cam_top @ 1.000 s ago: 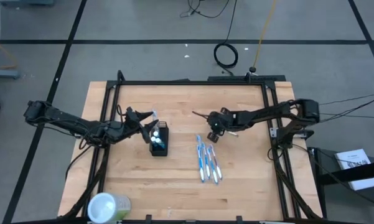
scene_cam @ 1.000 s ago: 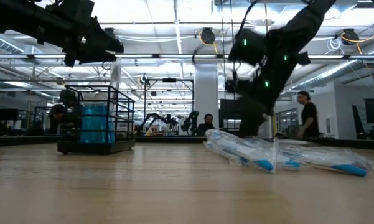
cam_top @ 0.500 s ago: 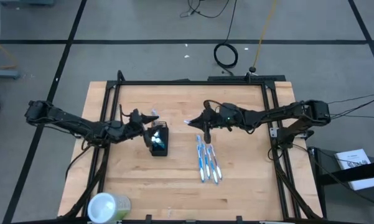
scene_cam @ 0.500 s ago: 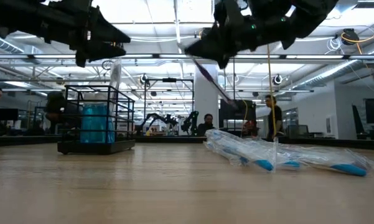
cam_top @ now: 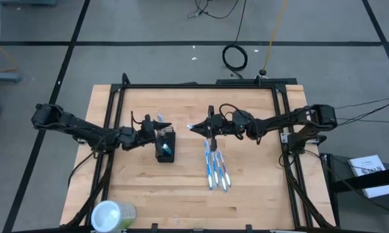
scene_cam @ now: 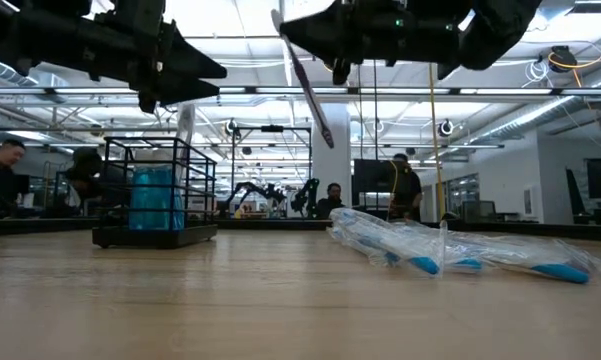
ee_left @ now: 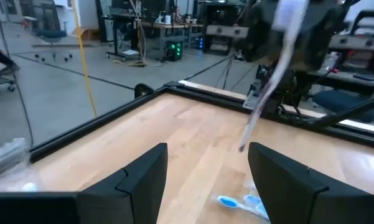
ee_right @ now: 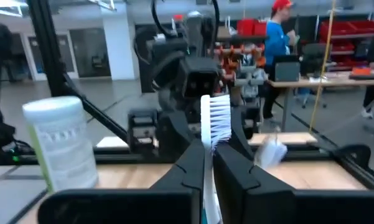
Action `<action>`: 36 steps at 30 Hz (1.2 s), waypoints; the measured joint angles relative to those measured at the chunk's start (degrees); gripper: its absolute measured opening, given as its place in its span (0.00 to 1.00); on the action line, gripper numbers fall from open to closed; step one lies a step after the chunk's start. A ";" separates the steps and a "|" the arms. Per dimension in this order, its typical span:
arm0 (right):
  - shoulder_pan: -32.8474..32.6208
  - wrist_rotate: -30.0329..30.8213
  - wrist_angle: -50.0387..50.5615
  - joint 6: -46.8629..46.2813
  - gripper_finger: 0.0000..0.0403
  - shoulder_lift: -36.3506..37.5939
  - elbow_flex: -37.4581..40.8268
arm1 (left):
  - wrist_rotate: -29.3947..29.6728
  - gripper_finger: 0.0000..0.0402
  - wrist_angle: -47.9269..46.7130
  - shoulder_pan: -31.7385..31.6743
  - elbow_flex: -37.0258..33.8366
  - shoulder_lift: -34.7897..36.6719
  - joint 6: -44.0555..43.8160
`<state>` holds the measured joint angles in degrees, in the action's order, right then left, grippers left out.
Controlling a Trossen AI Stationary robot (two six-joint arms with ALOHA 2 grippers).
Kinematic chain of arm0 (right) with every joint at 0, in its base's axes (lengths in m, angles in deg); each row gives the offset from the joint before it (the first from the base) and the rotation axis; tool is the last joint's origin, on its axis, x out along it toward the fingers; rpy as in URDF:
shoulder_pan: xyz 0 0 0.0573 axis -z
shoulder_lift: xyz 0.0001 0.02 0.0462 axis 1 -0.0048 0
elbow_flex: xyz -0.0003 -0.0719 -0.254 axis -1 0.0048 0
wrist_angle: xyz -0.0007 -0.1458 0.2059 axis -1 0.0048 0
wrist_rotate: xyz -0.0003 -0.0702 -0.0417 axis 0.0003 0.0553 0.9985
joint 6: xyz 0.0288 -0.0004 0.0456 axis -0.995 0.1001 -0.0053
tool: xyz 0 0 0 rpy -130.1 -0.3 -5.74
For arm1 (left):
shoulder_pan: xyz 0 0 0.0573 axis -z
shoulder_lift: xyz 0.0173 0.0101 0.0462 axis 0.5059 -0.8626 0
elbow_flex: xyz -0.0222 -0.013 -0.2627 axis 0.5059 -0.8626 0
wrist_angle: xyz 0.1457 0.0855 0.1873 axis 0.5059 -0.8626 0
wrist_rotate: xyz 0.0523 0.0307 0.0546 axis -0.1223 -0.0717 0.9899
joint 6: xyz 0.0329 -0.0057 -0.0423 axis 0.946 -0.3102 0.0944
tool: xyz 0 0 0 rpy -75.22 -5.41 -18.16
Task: Pick & Place toothbrushing station
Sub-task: Put the purple toothbrush into the top compartment of the mesh organizer
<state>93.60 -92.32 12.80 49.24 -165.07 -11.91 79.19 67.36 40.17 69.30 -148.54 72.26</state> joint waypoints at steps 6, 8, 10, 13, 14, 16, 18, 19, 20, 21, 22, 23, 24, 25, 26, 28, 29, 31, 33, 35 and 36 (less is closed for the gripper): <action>-0.26 0.13 -5.69 0.00 0.03 -3.17 0.03 | -7.03 0.58 9.59 -1.39 0.02 -3.45 3.36; -0.26 0.09 -5.79 -0.03 0.03 -3.71 0.03 | -8.53 0.58 11.78 -1.76 0.08 -4.85 4.11; -0.25 0.15 -6.02 -0.81 0.03 -3.77 0.03 | -8.88 0.58 13.22 -2.16 0.47 -6.42 4.08; -0.24 0.17 -6.18 -1.58 0.03 -3.72 0.03 | -9.19 0.58 13.00 -2.53 2.57 -9.22 4.16; -0.24 0.17 -6.02 -1.53 0.03 -3.72 0.03 | -10.15 0.58 12.98 -2.74 3.54 -10.31 4.51; -0.24 0.15 -6.00 -1.53 0.03 -3.72 0.03 | -12.66 0.58 12.96 -2.84 5.80 -12.69 5.60; -0.24 0.15 -6.01 -1.53 0.03 -3.72 0.03 | -13.93 0.58 12.96 -2.80 8.31 -15.28 7.29; -0.24 0.15 -5.99 -1.53 0.03 -3.72 0.03 | -14.62 0.58 12.96 -2.77 9.60 -16.48 8.05; -0.24 0.16 -5.97 -1.53 0.03 -3.72 0.03 | -15.17 0.58 12.90 -2.79 10.79 -17.64 8.71; -0.24 0.16 -5.98 -1.53 0.03 -3.72 0.03 | -15.52 0.58 12.84 -2.80 12.02 -18.81 9.29; -0.24 0.15 -5.99 -1.53 0.03 -3.72 0.03 | -15.67 0.58 12.85 -2.80 13.37 -19.96 9.92; -0.24 0.15 -6.00 -1.53 0.03 -3.72 0.03 | -15.75 0.58 12.76 -2.80 14.52 -20.87 10.59; -0.24 0.13 -5.98 -1.53 0.03 -3.72 0.03 | -15.68 0.58 12.44 -2.80 15.52 -21.69 11.14; -0.24 0.07 -5.94 -1.53 0.03 -3.72 0.03 | -15.68 0.58 12.33 -2.80 16.56 -22.45 11.72; -0.24 0.07 -6.03 -1.51 0.03 -3.72 0.03 | -15.68 0.58 12.24 -2.80 17.32 -23.06 12.09; -0.24 0.03 -6.09 -1.51 0.03 -3.66 0.03 | -15.48 0.58 12.15 -2.86 18.22 -23.79 12.65; -0.24 0.01 -6.09 -1.51 0.03 -3.62 0.03 | -15.38 0.57 12.05 -2.92 18.41 -23.92 12.84; -0.24 0.00 -6.05 -1.51 0.03 -3.63 0.03 | -15.33 0.55 11.86 -3.24 18.47 -23.97 12.68; -0.24 -0.19 -5.99 -1.51 0.03 -3.63 0.03 | -15.38 0.49 11.47 -3.45 18.50 -23.97 11.79; -0.22 -1.30 -5.88 -1.51 0.03 -3.64 0.03 | -15.39 0.42 11.14 -3.60 18.51 -23.97 11.56; -0.23 -1.43 -5.81 -1.51 0.03 -3.64 0.03 | -15.38 0.38 11.10 -3.61 18.51 -23.97 11.63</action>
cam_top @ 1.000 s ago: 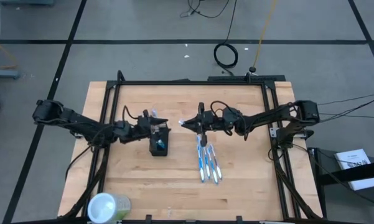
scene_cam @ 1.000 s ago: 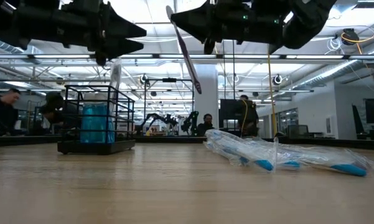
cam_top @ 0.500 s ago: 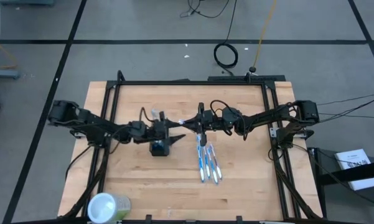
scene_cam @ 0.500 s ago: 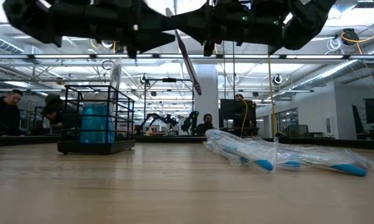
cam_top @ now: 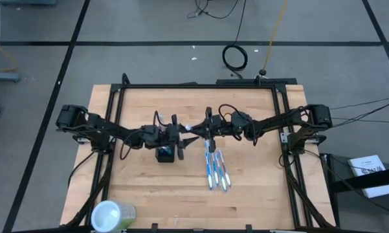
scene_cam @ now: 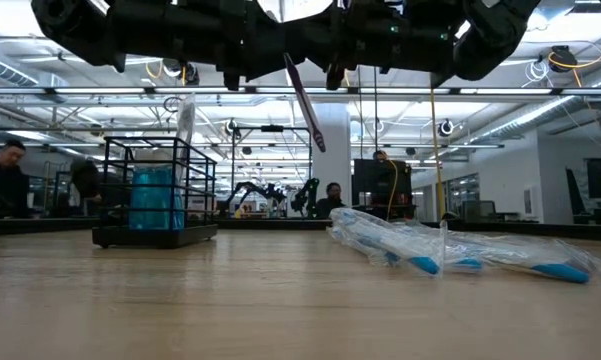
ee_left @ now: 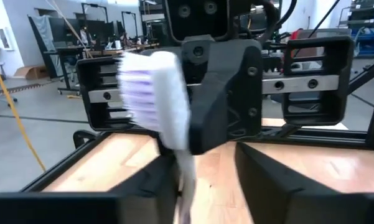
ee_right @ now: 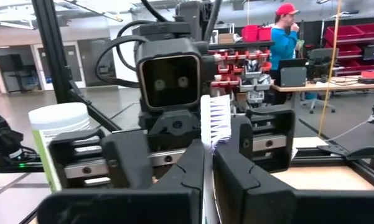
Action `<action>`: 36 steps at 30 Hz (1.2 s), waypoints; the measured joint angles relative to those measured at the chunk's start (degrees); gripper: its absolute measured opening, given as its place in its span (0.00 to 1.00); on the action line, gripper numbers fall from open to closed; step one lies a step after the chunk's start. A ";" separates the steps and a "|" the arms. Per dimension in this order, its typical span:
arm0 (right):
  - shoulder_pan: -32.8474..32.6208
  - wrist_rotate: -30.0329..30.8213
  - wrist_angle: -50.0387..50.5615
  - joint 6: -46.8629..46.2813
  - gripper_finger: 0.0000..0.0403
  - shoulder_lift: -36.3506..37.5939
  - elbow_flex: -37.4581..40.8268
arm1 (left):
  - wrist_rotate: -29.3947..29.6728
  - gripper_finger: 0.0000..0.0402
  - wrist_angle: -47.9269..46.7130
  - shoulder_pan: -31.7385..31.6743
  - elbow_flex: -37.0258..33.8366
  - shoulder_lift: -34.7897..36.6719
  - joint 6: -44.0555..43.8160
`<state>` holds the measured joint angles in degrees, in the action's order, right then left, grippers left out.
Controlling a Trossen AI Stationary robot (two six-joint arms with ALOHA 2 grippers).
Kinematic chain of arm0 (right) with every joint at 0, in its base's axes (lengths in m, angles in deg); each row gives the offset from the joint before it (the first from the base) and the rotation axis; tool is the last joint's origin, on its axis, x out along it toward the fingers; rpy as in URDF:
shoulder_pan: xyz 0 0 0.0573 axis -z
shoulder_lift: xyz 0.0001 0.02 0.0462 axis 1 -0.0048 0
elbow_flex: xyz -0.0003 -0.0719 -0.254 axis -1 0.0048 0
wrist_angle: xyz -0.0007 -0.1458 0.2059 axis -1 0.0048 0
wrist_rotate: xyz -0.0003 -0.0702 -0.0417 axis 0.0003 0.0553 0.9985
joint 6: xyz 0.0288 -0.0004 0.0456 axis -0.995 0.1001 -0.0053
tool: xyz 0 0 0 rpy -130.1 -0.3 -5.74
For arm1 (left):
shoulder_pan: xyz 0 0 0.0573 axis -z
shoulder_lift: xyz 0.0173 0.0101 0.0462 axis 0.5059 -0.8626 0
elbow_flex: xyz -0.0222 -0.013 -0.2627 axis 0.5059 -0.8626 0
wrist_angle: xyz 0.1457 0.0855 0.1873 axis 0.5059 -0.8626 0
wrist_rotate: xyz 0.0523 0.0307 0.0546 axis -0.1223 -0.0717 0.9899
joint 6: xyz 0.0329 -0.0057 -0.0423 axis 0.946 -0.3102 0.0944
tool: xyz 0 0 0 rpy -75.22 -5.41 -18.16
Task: Pick & Place toothbrushing station
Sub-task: Put the purple toothbrush into the top compartment of the mesh organizer
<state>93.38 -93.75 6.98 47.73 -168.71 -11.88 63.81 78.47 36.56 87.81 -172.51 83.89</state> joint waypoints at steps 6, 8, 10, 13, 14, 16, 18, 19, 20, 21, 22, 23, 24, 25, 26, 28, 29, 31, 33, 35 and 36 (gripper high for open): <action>-0.03 -0.33 0.44 0.07 0.03 0.00 0.00 | 0.16 0.07 -1.34 -0.22 0.00 0.64 0.90; -0.03 -0.30 0.22 0.06 0.03 0.00 -0.11 | 0.18 0.04 -3.21 -0.22 0.00 1.96 1.65; -0.03 -0.05 0.17 0.13 0.03 0.00 -0.13 | 1.22 0.06 -6.27 -0.15 0.02 3.67 1.43; 0.12 0.72 0.06 0.13 0.06 0.12 -0.15 | 5.21 0.08 -13.09 0.32 0.00 7.65 1.36; 0.32 1.21 0.76 -0.13 0.08 0.52 -0.13 | 6.82 0.07 -15.39 0.59 0.00 9.23 1.36; 0.68 1.70 4.04 -0.57 0.12 1.70 -0.07 | 10.09 0.04 -19.76 1.32 0.00 12.33 0.83; 1.20 1.65 8.55 -0.38 0.18 3.43 -0.02 | 11.76 0.04 -22.61 2.00 0.00 15.47 0.39; 1.44 1.57 11.16 -0.10 0.22 4.62 0.00 | 12.66 0.04 -24.14 2.45 -0.02 17.03 0.36; 1.63 1.60 13.28 0.14 0.25 5.81 0.00 | 13.63 0.05 -25.05 2.95 -0.30 18.64 0.37; 1.89 1.63 15.45 0.22 0.29 7.08 0.00 | 15.07 0.06 -26.06 3.44 -0.70 20.24 0.42; 2.06 1.67 18.16 0.22 0.32 8.45 0.00 | 16.61 0.06 -27.05 3.95 -1.09 21.66 0.65; 2.21 1.70 21.08 0.23 0.35 9.90 0.00 | 18.14 0.06 -27.60 4.28 -1.61 23.03 0.90; 2.36 1.69 23.39 0.39 0.38 11.19 0.00 | 19.73 0.06 -28.14 4.58 -2.44 24.48 1.13; 2.44 1.70 25.24 0.62 0.40 12.35 0.00 | 20.88 0.05 -28.31 4.82 -3.66 25.89 1.22; 2.62 1.72 27.22 0.85 0.42 13.65 0.00 | 21.15 0.04 -27.80 4.83 -4.94 27.22 1.20; 2.78 1.80 30.80 1.25 0.45 15.83 0.00 | 21.14 0.04 -24.18 4.42 -8.39 29.35 1.04; 2.78 2.13 31.45 1.47 0.45 16.38 0.00 | 21.03 0.04 -21.56 4.05 -10.47 29.99 1.07; 2.68 4.02 31.67 1.55 0.46 17.33 0.61 | 21.07 0.04 -15.27 3.19 -14.90 30.46 1.37; 2.65 6.05 29.87 1.57 0.45 17.53 1.74 | 20.63 0.05 -8.42 2.08 -18.78 30.45 1.40; 2.65 6.69 27.28 1.56 0.44 17.51 3.19 | 18.97 0.04 -2.89 0.83 -21.90 30.42 0.67; 2.75 6.89 26.05 1.55 0.43 17.50 3.81 | 18.04 0.04 -0.94 0.23 -23.06 30.03 0.08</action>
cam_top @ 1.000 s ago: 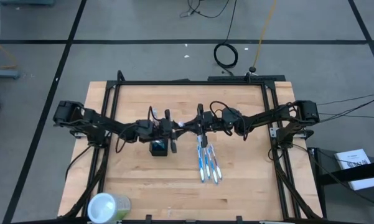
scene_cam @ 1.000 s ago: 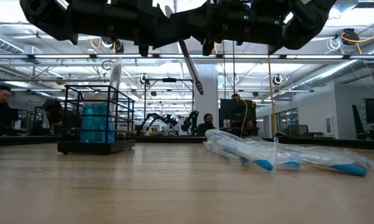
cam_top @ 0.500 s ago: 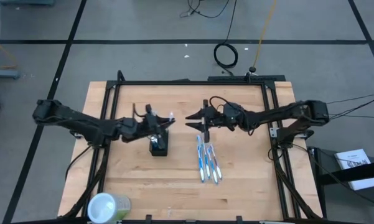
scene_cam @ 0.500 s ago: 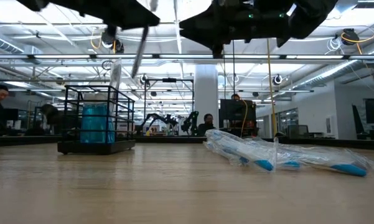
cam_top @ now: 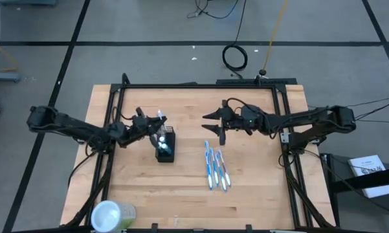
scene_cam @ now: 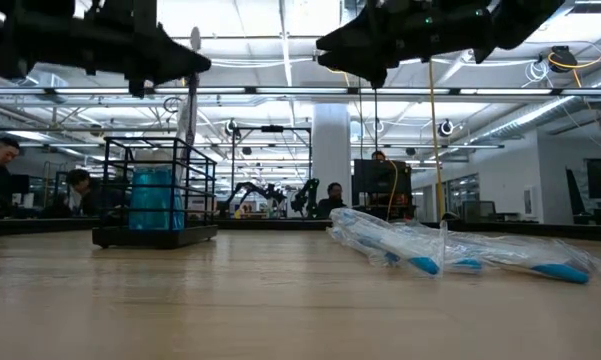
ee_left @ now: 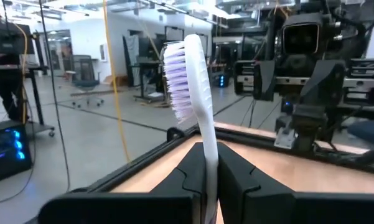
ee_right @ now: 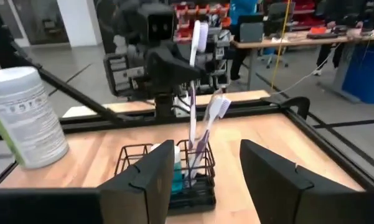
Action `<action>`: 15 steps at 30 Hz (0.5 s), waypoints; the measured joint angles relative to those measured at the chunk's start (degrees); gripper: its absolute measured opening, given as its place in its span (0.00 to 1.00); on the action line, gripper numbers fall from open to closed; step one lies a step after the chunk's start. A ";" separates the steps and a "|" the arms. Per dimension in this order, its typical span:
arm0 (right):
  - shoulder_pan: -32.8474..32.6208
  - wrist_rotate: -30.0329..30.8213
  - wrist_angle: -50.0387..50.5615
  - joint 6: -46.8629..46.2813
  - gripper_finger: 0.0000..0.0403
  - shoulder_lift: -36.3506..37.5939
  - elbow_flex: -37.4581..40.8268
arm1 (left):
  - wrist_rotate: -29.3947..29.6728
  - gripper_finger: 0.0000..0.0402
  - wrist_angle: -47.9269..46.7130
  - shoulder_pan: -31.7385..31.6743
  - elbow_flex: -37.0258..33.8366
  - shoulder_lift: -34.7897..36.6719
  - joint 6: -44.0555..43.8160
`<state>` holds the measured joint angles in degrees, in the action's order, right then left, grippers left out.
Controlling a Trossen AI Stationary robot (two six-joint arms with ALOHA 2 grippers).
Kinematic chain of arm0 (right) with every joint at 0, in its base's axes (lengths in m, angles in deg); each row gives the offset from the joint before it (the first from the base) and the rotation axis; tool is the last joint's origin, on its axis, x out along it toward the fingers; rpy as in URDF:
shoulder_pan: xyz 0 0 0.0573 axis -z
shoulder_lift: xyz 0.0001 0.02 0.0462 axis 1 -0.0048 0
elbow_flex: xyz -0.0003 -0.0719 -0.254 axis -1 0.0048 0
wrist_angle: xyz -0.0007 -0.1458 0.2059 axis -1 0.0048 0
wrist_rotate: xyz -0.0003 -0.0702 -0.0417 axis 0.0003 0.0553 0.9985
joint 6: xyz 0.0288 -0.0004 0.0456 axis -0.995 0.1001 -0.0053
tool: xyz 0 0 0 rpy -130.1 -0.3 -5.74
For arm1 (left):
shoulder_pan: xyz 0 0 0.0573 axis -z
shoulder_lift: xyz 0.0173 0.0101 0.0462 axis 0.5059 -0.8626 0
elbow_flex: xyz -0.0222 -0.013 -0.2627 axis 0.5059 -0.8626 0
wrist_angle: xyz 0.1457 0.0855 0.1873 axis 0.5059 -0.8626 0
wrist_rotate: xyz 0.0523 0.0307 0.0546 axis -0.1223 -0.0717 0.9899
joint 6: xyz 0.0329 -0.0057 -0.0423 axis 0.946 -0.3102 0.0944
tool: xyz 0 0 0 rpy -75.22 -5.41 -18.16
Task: Pick & Place toothbrushing station
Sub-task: Put the purple toothbrush into the top compartment of the mesh organizer
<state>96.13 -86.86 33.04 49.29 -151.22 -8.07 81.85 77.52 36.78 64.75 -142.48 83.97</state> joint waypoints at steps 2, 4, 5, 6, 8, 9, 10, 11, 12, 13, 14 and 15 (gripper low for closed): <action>0.03 0.94 -2.20 0.00 0.42 -0.05 0.88 | -1.19 0.04 2.51 -1.13 -1.87 -1.11 -0.86; 0.03 1.01 -4.07 0.00 0.42 -0.05 1.44 | -2.72 0.04 4.84 -1.98 -2.59 -2.21 -1.64; 0.03 1.03 -4.64 0.00 0.41 -0.05 1.66 | -3.48 0.04 5.96 -2.34 -2.78 -2.75 -1.90; 0.03 1.03 -5.15 -0.02 0.41 -0.05 1.83 | -4.12 0.04 6.28 -2.66 -2.78 -3.32 -2.40; 0.03 1.03 -5.85 -0.02 0.41 -0.05 1.94 | -5.28 0.04 6.17 -3.31 -2.55 -4.92 -3.10; 0.03 1.03 -6.12 0.00 0.42 -0.05 1.96 | -5.31 0.04 6.09 -3.56 -2.31 -5.89 -3.24; 0.03 1.03 -6.20 0.00 0.41 -0.05 1.96 | -5.30 0.04 6.24 -3.73 -2.04 -6.91 -3.35; 0.03 1.03 -6.13 0.00 0.41 -0.05 1.96 | -5.30 0.04 6.79 -3.97 -1.96 -7.91 -3.42; 0.03 1.03 -6.08 0.00 0.41 -0.05 1.96 | -5.32 0.05 7.32 -4.25 -1.96 -8.89 -3.46; 0.03 1.03 -6.08 0.00 0.41 -0.05 1.96 | -5.31 0.05 7.85 -4.42 -1.96 -9.88 -3.47; 0.03 1.03 -6.12 0.03 0.41 -0.05 1.96 | -5.31 0.05 8.89 -4.54 -1.96 -11.00 -3.51; 0.03 1.03 -6.16 0.13 0.41 -0.05 1.96 | -5.47 0.04 10.10 -4.57 -1.96 -12.11 -3.60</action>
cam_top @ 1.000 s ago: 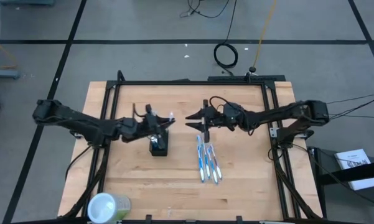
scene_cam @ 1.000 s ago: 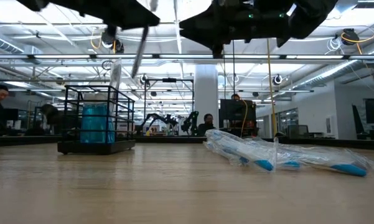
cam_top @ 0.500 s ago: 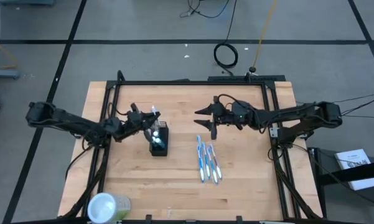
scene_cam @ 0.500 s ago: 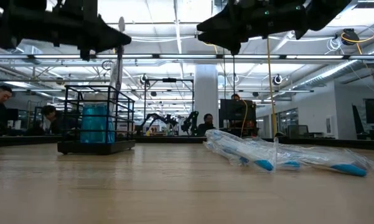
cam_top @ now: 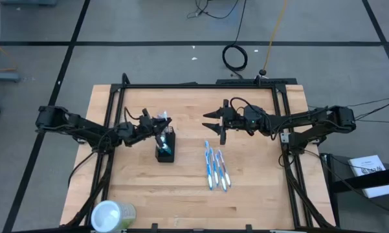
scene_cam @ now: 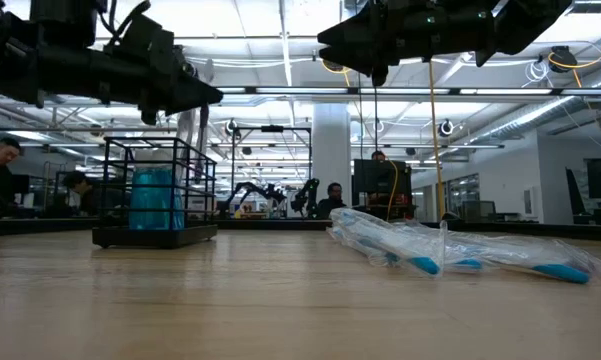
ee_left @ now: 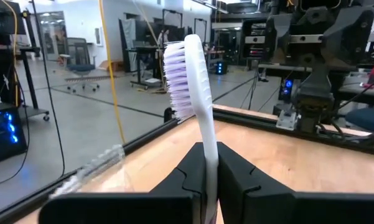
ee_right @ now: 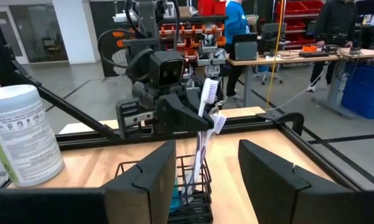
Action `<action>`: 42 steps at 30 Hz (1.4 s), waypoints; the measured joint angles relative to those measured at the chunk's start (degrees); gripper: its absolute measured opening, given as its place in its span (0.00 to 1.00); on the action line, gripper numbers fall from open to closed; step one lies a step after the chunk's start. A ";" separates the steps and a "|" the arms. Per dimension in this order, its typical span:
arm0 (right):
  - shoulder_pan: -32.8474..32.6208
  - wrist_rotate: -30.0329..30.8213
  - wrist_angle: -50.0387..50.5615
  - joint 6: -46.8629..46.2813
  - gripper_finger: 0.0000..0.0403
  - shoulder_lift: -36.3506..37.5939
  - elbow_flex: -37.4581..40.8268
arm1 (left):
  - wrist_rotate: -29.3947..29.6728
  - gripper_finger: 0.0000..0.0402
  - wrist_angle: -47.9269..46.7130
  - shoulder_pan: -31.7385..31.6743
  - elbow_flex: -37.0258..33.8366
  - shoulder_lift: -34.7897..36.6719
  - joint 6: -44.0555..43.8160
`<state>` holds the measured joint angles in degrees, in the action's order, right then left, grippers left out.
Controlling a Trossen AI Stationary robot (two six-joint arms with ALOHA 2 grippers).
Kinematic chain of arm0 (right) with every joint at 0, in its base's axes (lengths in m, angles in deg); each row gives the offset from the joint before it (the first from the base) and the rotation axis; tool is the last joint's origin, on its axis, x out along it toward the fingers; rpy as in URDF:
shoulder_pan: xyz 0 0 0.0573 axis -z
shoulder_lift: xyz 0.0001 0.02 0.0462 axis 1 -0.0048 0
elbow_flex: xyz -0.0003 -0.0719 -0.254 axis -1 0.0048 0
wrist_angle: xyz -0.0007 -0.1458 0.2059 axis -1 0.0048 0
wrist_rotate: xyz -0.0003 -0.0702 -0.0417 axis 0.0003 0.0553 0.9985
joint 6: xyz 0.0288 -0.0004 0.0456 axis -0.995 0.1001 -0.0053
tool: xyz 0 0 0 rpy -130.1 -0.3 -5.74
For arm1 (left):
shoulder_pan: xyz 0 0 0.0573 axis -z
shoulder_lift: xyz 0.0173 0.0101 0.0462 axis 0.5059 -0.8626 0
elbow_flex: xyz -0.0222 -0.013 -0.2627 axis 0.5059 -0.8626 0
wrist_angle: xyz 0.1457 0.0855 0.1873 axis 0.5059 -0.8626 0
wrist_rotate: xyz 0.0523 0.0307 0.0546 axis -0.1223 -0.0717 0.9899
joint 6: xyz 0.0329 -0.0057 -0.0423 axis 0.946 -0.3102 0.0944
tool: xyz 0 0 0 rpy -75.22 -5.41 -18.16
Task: Pick & Place toothbrushing station
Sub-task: Put the purple toothbrush into the top compartment of the mesh organizer
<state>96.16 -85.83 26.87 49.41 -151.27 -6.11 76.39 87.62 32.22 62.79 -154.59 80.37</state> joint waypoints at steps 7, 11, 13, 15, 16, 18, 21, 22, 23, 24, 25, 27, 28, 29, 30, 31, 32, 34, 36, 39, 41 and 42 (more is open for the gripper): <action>0.00 0.00 0.09 0.05 0.41 0.00 0.00 | -0.26 0.05 4.22 0.02 0.02 -5.84 -0.31; -0.02 -0.15 0.72 0.00 0.41 0.00 0.00 | 0.30 0.12 4.18 0.01 0.02 -8.13 -1.46; -0.02 -0.17 1.70 -0.04 0.41 0.00 0.00 | 0.35 0.16 4.17 0.02 0.02 -8.53 -2.31; -0.02 -0.20 3.50 -0.06 0.42 0.00 0.00 | 0.46 0.21 4.29 0.02 0.02 -8.57 -2.67; -0.04 -0.20 4.64 -0.06 0.42 0.00 0.00 | 0.69 0.23 4.25 0.02 0.02 -8.57 -2.62; -0.04 -0.22 6.46 -0.10 0.43 0.00 0.00 | 1.69 0.30 4.32 0.19 0.02 -8.57 -2.07; -0.66 -0.20 9.71 -0.64 0.45 0.30 0.00 | 2.95 0.40 4.15 0.22 0.02 -7.86 -1.98; -1.23 -0.13 11.57 -1.25 0.46 0.57 0.00 | 2.98 0.43 4.35 0.22 0.02 -7.42 -2.01; -1.99 -0.13 13.38 -1.61 0.46 0.77 0.00 | 3.01 0.46 4.84 0.22 0.02 -7.12 -2.10; -2.94 -0.03 15.39 -1.63 0.46 0.93 -0.02 | 3.01 0.49 5.01 0.22 0.02 -6.76 -2.10; -4.11 0.69 17.80 -1.63 0.46 1.25 -0.02 | 3.00 0.52 5.01 0.22 0.02 -6.28 -2.10; -6.94 5.00 22.86 -1.66 0.46 1.71 -0.02 | 2.97 0.56 5.72 0.22 0.02 -4.64 -2.10; -8.47 7.93 24.91 -1.68 0.46 1.73 -0.02 | 2.98 0.58 5.91 0.22 0.03 -3.68 -2.06; -9.95 11.01 27.05 -1.68 0.46 1.73 -0.02 | 2.98 0.60 5.83 0.22 0.04 -2.88 -1.82; -11.36 13.85 29.26 -1.77 0.46 1.73 -0.02 | 2.98 0.61 5.51 0.22 0.04 -2.45 -1.70; -12.70 16.16 31.00 -2.11 0.46 1.70 -0.02 | 2.98 0.62 5.14 0.22 0.04 -2.30 -1.72; -13.69 17.98 32.16 -2.59 0.46 1.70 -0.02 | 2.96 0.63 4.59 0.22 0.04 -2.24 -1.79; -15.15 19.70 33.33 -3.33 0.46 1.73 -0.02 | 2.96 0.65 3.81 0.22 0.04 -2.17 -2.33; -16.01 20.83 33.51 -4.26 0.46 1.73 -0.02 | 2.95 0.67 2.58 0.22 0.04 -2.14 -3.34; -16.39 20.85 32.78 -4.68 0.45 1.73 -0.02 | 2.17 0.67 -0.06 0.22 0.04 -2.16 -5.06; -16.33 20.87 32.86 -5.15 0.45 1.73 -0.02 | 1.18 0.67 -1.16 0.22 0.04 -2.16 -5.23; -16.33 20.89 32.91 -5.56 0.45 1.73 -0.02 | 0.68 0.67 -1.78 0.22 0.04 -2.16 -5.25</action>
<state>79.83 -64.93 59.78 43.85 -149.54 -6.13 77.07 85.83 32.43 62.83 -156.75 75.12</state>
